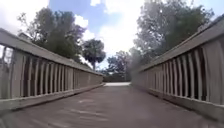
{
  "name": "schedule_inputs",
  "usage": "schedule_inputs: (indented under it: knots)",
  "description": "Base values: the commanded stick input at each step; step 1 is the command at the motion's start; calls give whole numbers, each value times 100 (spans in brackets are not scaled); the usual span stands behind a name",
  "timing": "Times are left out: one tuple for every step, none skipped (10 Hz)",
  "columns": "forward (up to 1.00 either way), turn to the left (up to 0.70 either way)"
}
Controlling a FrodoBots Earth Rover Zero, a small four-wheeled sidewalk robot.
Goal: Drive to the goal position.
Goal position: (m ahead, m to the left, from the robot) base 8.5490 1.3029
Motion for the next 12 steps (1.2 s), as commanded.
schedule_inputs:
  knots:
    - [85,0]
    - [85,0]
    - [85,0]
    - [85,0]
    - [85,0]
    - [85,0]
    - [85,0]
    - [85,0]
    - [85,0]
    - [85,0]
    - [85,0]
    - [85,0]
